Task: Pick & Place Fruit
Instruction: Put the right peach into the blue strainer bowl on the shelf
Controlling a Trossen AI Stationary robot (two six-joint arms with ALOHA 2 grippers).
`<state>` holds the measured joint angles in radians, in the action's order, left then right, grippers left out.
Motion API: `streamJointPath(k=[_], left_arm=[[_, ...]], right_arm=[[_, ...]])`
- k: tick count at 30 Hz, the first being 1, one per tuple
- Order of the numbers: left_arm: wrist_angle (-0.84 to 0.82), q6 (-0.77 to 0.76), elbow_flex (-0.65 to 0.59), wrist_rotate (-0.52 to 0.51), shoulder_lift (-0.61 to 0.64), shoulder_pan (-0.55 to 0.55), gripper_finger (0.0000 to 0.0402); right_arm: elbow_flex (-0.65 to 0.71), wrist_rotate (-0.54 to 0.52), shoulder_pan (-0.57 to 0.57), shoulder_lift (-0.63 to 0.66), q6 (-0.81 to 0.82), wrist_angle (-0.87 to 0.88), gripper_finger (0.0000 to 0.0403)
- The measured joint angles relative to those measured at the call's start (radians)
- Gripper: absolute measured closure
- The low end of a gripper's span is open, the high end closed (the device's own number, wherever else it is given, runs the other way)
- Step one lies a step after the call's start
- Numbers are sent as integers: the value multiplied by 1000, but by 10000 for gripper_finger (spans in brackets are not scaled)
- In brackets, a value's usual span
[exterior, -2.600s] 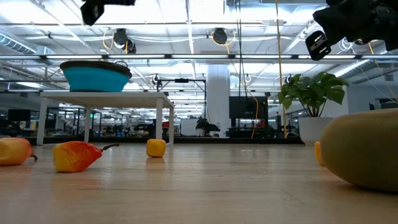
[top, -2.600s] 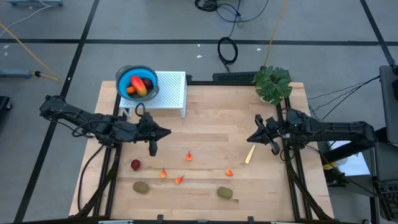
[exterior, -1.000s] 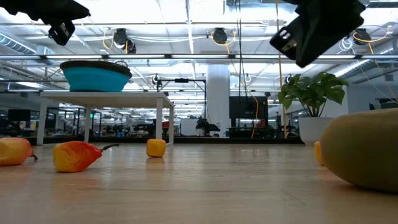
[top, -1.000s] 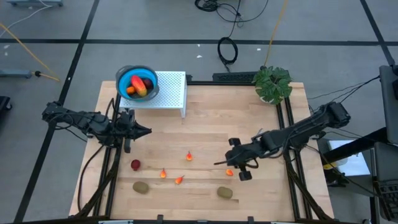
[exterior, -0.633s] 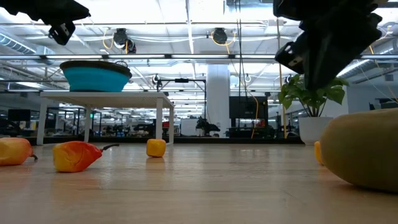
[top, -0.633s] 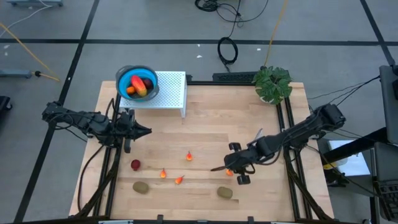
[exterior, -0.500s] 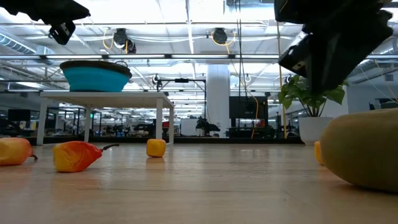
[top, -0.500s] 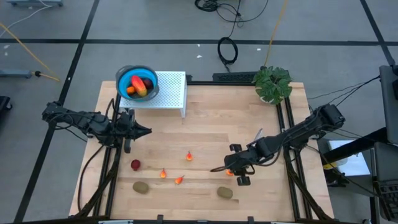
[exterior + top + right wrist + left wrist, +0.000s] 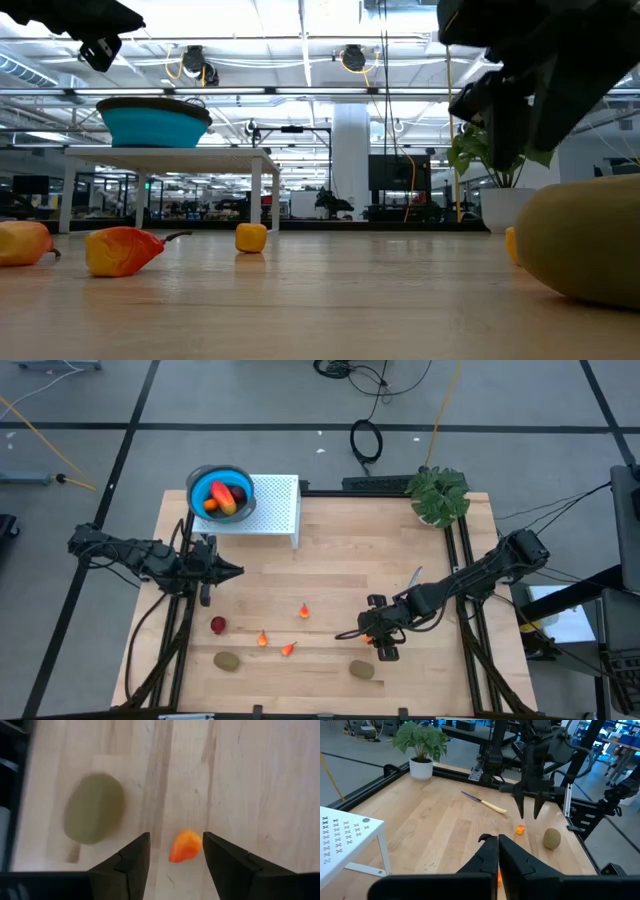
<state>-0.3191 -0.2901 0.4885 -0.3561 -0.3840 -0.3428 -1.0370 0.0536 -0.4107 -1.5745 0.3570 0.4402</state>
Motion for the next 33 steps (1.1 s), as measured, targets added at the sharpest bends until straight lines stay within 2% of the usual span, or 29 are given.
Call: streamJointPath(k=[13, 33], left_arm=[[0, 1, 0, -1, 0, 0, 376], [0, 8, 0, 0, 0, 0, 376]], right_arm=[[1, 0, -6, -130, 16, -14, 225], [1, -1, -10, -164, -14, 14, 237]])
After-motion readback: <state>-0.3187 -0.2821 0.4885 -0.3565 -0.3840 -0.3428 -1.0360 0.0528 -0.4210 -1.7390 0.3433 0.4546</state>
